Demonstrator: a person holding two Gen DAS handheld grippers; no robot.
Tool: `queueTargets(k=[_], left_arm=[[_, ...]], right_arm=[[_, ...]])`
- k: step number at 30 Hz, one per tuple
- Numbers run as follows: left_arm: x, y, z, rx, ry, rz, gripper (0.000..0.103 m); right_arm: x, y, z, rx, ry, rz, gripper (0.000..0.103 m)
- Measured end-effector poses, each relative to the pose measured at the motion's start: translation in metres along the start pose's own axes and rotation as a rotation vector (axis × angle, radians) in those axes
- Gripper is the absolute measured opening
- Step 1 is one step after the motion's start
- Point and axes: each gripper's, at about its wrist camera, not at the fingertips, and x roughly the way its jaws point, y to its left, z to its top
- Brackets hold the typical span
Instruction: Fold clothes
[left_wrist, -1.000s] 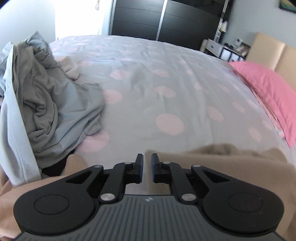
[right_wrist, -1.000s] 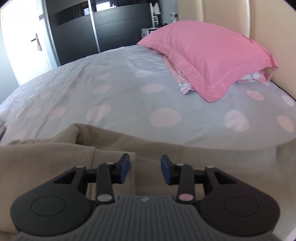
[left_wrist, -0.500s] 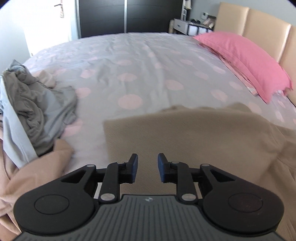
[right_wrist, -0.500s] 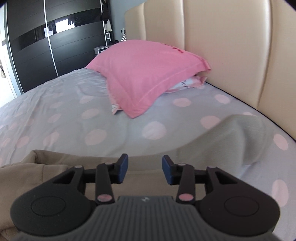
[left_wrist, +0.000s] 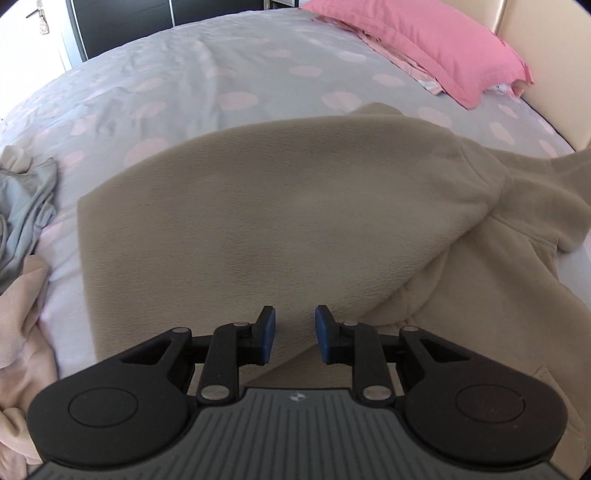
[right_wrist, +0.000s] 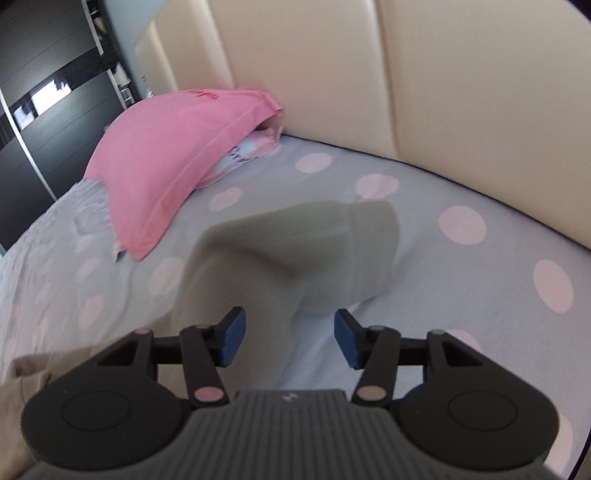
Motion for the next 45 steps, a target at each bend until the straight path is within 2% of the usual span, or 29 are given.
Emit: queueTargets(k=[1,3,5,8,11,15,17,19,20,21,22,26,30,33,37,39,40,42,45], left_arm=[[0.002,-0.003,0.001,0.004,0.007,-0.001,0.022],[0.006,-0.006,0.003,0.006,0.014,0.002,0.022],[0.010,-0.009,0.005,0.004,0.020,0.006,0.022],[0.016,-0.013,0.007,0.005,0.027,0.019,0.022],[0.021,-0.016,0.007,0.012,0.032,0.035,0.022],[0.026,-0.019,0.008,0.020,0.041,0.050,0.022],[0.027,-0.018,0.010,0.012,0.044,0.050,0.022],[0.026,-0.018,0.010,0.004,0.044,0.050,0.022],[0.026,-0.018,0.010,0.004,0.042,0.049,0.022],[0.025,-0.018,0.009,0.004,0.039,0.049,0.022],[0.024,-0.018,0.009,0.004,0.036,0.049,0.022],[0.019,-0.016,0.005,-0.007,0.022,0.038,0.022],[0.013,-0.011,0.001,-0.048,0.012,0.010,0.022],[0.010,-0.008,-0.001,-0.061,0.010,0.006,0.022],[0.005,-0.005,-0.004,-0.079,0.008,0.000,0.022],[0.003,-0.003,-0.006,-0.087,0.007,-0.003,0.027],[0.002,-0.003,-0.006,-0.092,0.007,-0.004,0.029],[-0.001,-0.001,-0.008,-0.100,0.006,-0.007,0.035],[-0.004,0.001,-0.010,-0.113,0.004,-0.011,0.036]], right_arm=[[0.005,-0.008,0.005,0.019,-0.005,-0.002,0.067],[0.016,-0.022,0.012,0.030,-0.016,-0.025,0.070],[0.030,-0.034,0.016,0.008,-0.017,-0.083,0.070],[0.048,-0.058,0.019,0.017,-0.024,-0.105,0.070],[0.071,-0.072,0.020,0.020,-0.020,-0.094,0.070],[0.100,-0.071,0.020,0.031,-0.025,-0.038,0.069],[0.111,-0.067,0.020,0.056,-0.022,-0.005,0.064],[0.119,-0.061,0.019,0.068,-0.008,0.008,0.031],[0.118,-0.058,0.019,0.055,-0.013,-0.002,0.029],[0.115,-0.055,0.020,0.036,-0.024,-0.015,0.014],[0.112,-0.053,0.021,0.017,-0.035,-0.028,0.009],[0.070,-0.057,0.031,0.000,-0.108,-0.048,0.008],[0.004,-0.072,0.052,-0.023,-0.191,-0.165,0.006],[-0.019,-0.081,0.065,-0.064,-0.174,-0.174,0.006],[-0.015,-0.082,0.057,-0.081,-0.068,-0.228,0.009],[-0.014,-0.088,0.047,-0.051,-0.042,-0.253,0.014],[-0.013,-0.093,0.041,-0.027,-0.036,-0.260,0.034],[-0.013,-0.105,0.029,0.041,-0.023,-0.252,0.059],[-0.012,-0.131,0.010,0.209,0.003,-0.177,0.062]])
